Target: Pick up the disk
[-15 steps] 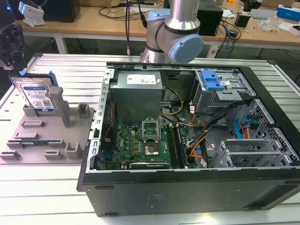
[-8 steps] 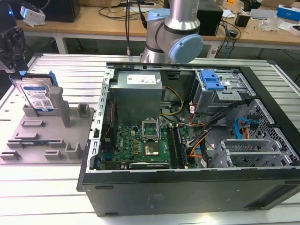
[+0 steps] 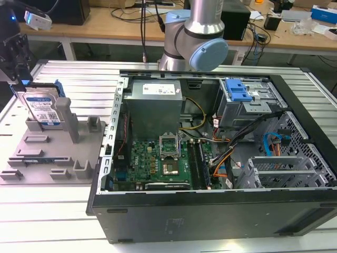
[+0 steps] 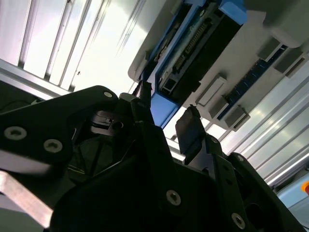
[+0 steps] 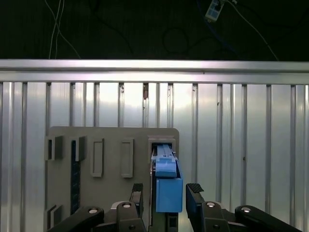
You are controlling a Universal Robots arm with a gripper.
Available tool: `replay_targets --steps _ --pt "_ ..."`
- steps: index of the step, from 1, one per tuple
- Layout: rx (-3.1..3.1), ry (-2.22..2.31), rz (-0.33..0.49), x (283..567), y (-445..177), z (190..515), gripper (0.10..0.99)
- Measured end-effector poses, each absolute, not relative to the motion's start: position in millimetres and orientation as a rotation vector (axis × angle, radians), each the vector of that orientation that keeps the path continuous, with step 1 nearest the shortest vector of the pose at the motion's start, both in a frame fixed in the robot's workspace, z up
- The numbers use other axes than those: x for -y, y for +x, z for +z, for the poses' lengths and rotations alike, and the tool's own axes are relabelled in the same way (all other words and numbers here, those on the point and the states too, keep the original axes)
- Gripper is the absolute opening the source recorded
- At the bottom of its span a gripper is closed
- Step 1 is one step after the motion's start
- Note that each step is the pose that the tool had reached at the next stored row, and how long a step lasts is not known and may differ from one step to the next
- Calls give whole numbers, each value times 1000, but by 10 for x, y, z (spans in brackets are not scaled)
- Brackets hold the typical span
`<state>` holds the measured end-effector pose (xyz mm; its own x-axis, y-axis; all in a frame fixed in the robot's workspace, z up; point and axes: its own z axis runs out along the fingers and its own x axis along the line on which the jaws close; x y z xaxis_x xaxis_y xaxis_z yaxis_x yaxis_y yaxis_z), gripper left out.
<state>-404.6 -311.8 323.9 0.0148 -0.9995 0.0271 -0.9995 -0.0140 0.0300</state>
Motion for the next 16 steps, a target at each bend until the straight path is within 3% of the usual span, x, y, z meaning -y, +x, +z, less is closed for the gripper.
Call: replay_targets --steps 16 --pt "2177 2209 -3 3118 -4046 3035 482"
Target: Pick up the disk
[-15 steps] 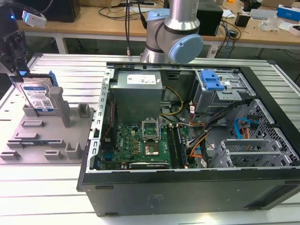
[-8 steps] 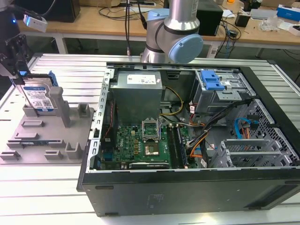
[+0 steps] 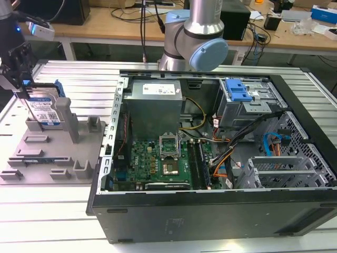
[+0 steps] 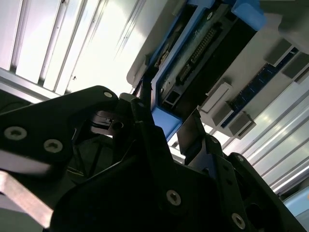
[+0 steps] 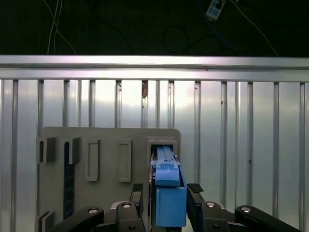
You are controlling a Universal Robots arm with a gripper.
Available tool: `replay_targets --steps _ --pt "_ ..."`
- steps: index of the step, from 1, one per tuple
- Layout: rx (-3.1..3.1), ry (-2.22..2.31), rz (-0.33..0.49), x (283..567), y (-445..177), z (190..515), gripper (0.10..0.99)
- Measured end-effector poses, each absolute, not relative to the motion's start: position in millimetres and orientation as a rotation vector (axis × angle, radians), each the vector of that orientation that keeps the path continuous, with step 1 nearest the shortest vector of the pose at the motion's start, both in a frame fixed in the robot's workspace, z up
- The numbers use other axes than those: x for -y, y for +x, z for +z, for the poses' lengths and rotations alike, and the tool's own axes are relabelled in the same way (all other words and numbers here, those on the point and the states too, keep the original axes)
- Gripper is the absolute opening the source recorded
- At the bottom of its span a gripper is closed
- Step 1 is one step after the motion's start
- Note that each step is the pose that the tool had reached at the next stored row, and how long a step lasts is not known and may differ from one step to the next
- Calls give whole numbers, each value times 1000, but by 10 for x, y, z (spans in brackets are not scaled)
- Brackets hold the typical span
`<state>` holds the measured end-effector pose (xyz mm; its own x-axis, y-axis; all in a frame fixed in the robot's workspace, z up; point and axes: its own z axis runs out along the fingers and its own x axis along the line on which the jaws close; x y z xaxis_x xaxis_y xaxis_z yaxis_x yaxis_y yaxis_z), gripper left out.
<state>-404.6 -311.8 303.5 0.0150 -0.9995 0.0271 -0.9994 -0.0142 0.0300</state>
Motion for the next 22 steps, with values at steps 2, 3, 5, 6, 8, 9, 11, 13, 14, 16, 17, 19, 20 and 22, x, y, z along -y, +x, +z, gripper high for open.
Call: replay_targets --steps 2,3,5,6,8,9,11,13,14,16,17,19,20,22 --pt "2177 2209 -3 3117 -4046 3013 482" --pt "2177 2209 -3 3118 -4046 3009 482" --pt "2177 2209 -3 3118 -4047 3007 482" --pt "2177 2209 -2 3118 -4046 3005 482" --pt "2177 2209 -2 3118 -4046 3002 482" --pt "2178 2210 -1 3118 -4047 2996 482" --pt "2179 2211 2 3118 -4048 2985 482" --pt "2179 2211 3 3117 -4050 2977 482" --pt "2179 2211 3 3117 -4050 2976 482" --pt "2179 2212 3 3118 -4056 2973 482" --pt "2179 2212 3 3117 -4056 2973 482" --pt "2179 2211 3 3115 -4058 2972 482" --pt "2179 2211 3 3112 -4061 2972 482" --pt "2180 2211 3 3107 -4064 2969 482"
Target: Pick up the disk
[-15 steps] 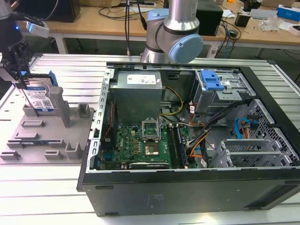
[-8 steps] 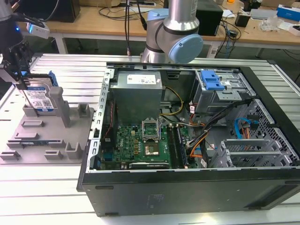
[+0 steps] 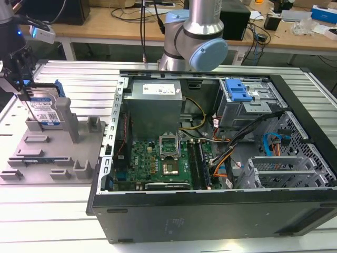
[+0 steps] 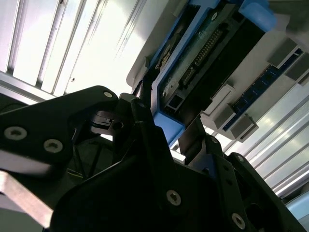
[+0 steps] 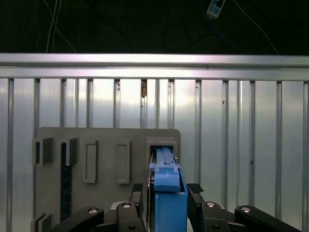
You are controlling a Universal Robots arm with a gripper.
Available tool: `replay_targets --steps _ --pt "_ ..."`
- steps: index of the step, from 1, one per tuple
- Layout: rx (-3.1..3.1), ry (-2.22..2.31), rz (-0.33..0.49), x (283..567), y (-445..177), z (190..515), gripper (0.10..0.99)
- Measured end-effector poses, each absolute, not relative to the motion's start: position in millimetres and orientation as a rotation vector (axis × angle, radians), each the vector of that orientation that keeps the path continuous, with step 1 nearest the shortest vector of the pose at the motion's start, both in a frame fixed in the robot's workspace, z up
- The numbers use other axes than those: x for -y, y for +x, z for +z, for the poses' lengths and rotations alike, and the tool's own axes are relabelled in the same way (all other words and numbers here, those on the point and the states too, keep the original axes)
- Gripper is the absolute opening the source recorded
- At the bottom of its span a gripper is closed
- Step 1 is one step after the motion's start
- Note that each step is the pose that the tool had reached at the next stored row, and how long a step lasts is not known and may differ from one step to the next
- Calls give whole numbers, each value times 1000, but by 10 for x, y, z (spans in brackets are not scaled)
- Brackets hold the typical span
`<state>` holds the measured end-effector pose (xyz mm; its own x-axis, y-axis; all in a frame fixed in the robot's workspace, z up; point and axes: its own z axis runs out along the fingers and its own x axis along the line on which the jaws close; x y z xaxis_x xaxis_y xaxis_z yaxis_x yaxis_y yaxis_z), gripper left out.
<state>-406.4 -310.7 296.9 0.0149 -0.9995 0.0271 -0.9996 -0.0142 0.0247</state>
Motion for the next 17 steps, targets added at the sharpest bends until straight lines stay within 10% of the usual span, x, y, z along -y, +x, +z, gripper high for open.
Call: replay_targets --steps 17 --pt "2180 2212 3 3091 -4091 2935 482"
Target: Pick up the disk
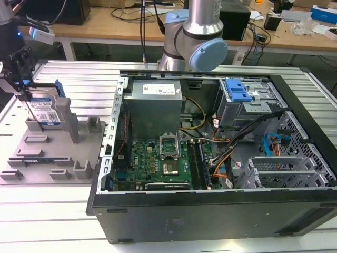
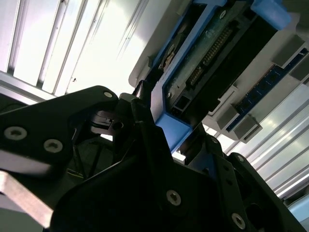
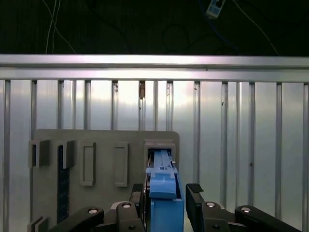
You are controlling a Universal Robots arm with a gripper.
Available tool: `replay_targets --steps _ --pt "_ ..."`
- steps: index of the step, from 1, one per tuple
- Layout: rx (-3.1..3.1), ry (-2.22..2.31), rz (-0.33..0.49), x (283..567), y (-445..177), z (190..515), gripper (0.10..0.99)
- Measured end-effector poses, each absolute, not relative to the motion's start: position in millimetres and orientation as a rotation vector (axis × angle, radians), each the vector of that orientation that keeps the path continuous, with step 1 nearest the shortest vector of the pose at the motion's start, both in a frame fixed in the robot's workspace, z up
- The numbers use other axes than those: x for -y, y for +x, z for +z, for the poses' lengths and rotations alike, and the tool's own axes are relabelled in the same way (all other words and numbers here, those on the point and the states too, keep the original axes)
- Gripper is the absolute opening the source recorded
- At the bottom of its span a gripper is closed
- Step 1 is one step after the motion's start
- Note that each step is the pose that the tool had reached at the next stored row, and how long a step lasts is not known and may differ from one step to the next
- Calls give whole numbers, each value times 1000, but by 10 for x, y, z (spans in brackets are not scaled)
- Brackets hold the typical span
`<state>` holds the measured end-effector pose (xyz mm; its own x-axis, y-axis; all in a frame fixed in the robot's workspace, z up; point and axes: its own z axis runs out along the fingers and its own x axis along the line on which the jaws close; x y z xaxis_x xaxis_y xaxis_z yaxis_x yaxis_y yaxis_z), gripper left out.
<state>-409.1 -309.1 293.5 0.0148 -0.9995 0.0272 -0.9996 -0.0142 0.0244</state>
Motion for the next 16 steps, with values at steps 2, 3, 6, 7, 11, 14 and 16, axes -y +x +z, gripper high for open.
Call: replay_targets --steps 2,3,6,7,11,14,16 --pt "2179 2212 3 3103 -4091 2934 482" --pt "2180 2211 3 3104 -4092 2934 482" --pt "2179 2212 3 3106 -4092 2935 482" --pt "2179 2212 3 3106 -4092 2935 482" --pt "2179 2212 3 3107 -4091 2934 396" --pt "2179 2212 3 3107 -4092 2935 396" --pt "2179 2212 3 3108 -4092 2935 396"
